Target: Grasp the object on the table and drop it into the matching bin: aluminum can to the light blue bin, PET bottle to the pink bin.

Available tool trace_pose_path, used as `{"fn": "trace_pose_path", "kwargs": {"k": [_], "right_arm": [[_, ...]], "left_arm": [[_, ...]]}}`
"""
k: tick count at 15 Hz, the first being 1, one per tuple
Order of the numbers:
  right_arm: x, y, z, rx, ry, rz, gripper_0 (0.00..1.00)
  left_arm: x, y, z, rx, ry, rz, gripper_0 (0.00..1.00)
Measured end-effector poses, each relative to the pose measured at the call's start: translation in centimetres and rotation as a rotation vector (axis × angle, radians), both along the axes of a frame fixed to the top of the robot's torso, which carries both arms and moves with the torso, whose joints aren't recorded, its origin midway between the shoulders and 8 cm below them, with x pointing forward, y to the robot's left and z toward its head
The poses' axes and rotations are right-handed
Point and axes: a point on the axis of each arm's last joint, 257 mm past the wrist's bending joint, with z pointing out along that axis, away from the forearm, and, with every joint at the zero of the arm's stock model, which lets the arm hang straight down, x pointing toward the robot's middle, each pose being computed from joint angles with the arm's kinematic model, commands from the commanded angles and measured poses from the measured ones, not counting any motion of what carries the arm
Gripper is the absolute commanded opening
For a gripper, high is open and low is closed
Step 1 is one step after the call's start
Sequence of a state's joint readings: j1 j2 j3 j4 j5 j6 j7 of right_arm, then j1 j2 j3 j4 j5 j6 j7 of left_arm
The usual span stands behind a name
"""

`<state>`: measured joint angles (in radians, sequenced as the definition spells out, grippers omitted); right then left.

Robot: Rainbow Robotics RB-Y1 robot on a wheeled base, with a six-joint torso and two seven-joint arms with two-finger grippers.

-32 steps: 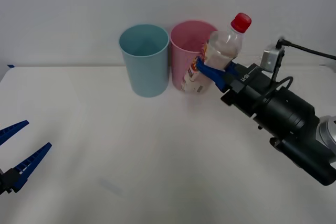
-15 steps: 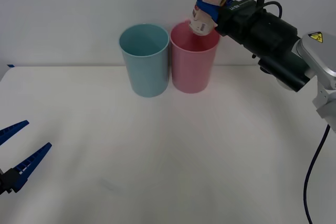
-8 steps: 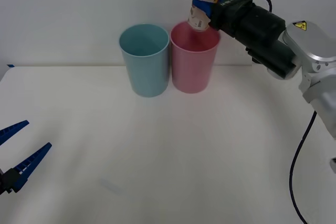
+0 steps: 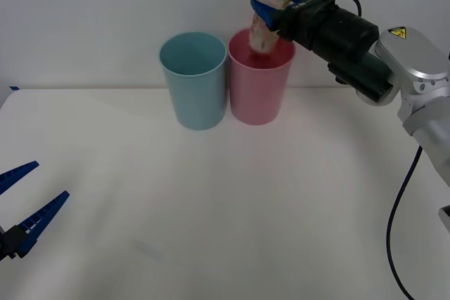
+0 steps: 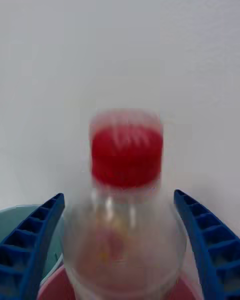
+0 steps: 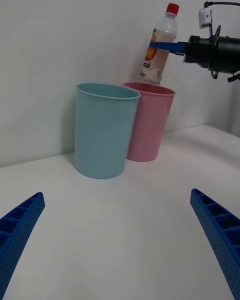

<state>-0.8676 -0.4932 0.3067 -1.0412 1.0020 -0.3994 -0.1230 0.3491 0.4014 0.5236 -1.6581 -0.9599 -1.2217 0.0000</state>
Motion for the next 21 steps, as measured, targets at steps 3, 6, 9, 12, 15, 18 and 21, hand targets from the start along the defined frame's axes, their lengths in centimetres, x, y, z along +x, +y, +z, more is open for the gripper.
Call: {"fn": "trace_pose_path", "kwargs": {"k": [3,6,9,12,15,18,21], "right_arm": [[-0.4,0.5,0.1,0.01,0.001,0.021,1.0],[-2.1,0.8,0.0,0.027,-0.01,0.054,1.0],[-5.1,0.3,-0.4,0.034,-0.029,0.085,1.0],[-8.2,-0.8,-1.4,0.04,-0.027,0.113,1.0],[-11.4,-2.0,-2.5,0.039,-0.014,0.14,1.0],[-14.7,-3.8,-3.9,0.032,0.006,0.151,1.0],[-17.7,-5.9,-5.7,0.007,0.022,0.147,1.0]], "left_arm": [[0.0,0.0,0.0,0.0,0.0,0.0,1.0],[0.0,0.0,0.0,0.0,0.0,0.0,1.0],[0.0,0.0,0.0,0.0,0.0,0.0,1.0],[0.0,0.0,0.0,0.0,0.0,0.0,1.0],[0.0,0.0,0.0,0.0,0.0,0.0,1.0],[0.0,0.0,0.0,0.0,0.0,0.0,1.0],[0.0,0.0,0.0,0.0,0.0,0.0,1.0]]}}
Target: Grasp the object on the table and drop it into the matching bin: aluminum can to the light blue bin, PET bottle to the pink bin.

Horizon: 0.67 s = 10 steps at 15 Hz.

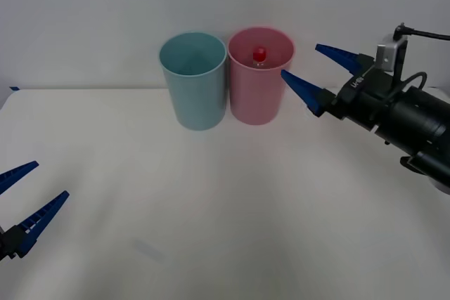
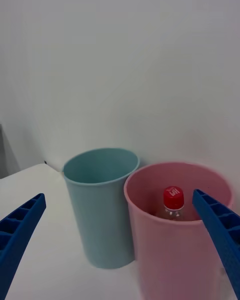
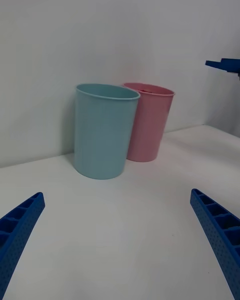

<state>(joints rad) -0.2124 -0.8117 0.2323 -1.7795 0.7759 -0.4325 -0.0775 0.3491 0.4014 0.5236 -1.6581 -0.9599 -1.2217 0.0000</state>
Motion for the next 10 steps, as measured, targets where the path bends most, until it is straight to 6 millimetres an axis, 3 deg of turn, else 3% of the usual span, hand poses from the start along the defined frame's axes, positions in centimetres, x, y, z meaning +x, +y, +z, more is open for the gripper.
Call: {"fn": "trace_pose_path", "kwargs": {"k": [4,10], "right_arm": [[-3.3,-2.3,-3.2,-0.071,-0.004,0.025,1.0],[-6.7,-6.5,-8.6,-0.196,-0.008,-0.023,1.0]], "left_arm": [[0.0,0.0,0.0,0.0,0.0,0.0,1.0],[0.0,0.0,0.0,0.0,0.0,0.0,1.0]]}}
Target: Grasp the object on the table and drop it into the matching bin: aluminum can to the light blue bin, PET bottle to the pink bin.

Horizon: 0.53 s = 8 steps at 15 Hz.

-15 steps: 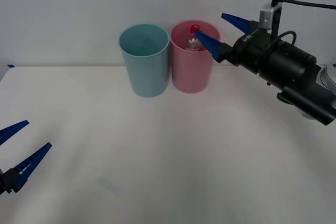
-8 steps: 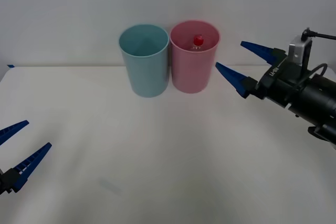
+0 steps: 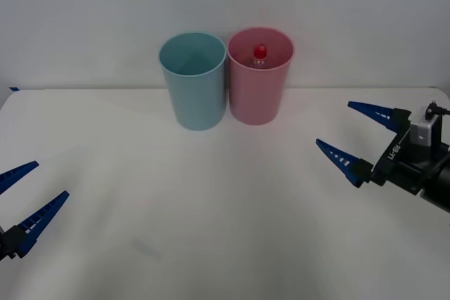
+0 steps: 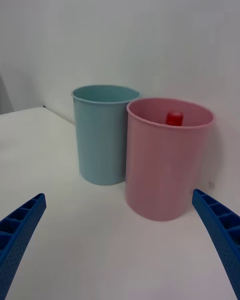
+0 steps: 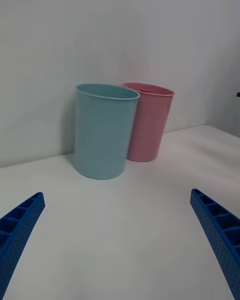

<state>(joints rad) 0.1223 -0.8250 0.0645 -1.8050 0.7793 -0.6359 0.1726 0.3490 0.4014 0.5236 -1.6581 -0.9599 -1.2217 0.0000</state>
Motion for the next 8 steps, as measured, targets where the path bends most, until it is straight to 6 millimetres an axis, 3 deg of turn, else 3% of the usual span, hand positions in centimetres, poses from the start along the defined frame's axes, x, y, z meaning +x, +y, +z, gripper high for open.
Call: {"fn": "trace_pose_path", "kwargs": {"k": [3,8], "right_arm": [[-2.3,-2.0,-2.0,-0.004,0.051,-0.01,1.0],[-5.7,-4.7,-3.5,0.027,0.112,-0.054,1.0]], "left_arm": [[0.0,0.0,0.0,0.0,0.0,0.0,1.0],[0.0,0.0,0.0,0.0,0.0,0.0,1.0]]}}
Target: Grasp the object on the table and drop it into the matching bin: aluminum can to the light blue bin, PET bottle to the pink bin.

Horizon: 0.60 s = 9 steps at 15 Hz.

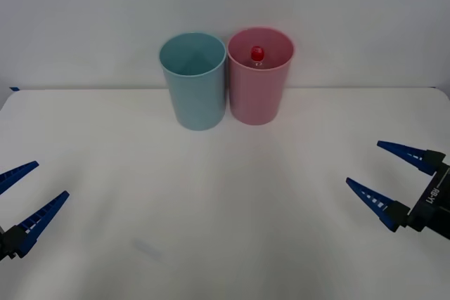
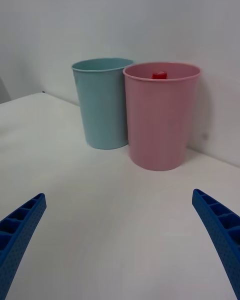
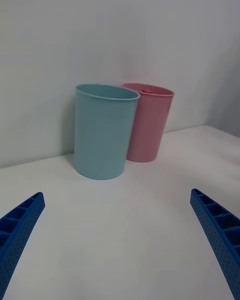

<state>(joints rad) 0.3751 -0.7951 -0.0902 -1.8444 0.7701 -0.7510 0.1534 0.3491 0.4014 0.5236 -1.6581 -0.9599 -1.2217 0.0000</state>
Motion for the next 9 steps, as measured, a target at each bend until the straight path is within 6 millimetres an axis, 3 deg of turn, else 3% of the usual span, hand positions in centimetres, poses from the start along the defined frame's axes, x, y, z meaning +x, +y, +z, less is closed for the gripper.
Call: {"fn": "trace_pose_path", "kwargs": {"k": [9], "right_arm": [[-5.4,-1.8,-1.5,0.055,0.044,0.004,1.0]], "left_arm": [[0.0,0.0,0.0,0.0,0.0,0.0,1.0]]}}
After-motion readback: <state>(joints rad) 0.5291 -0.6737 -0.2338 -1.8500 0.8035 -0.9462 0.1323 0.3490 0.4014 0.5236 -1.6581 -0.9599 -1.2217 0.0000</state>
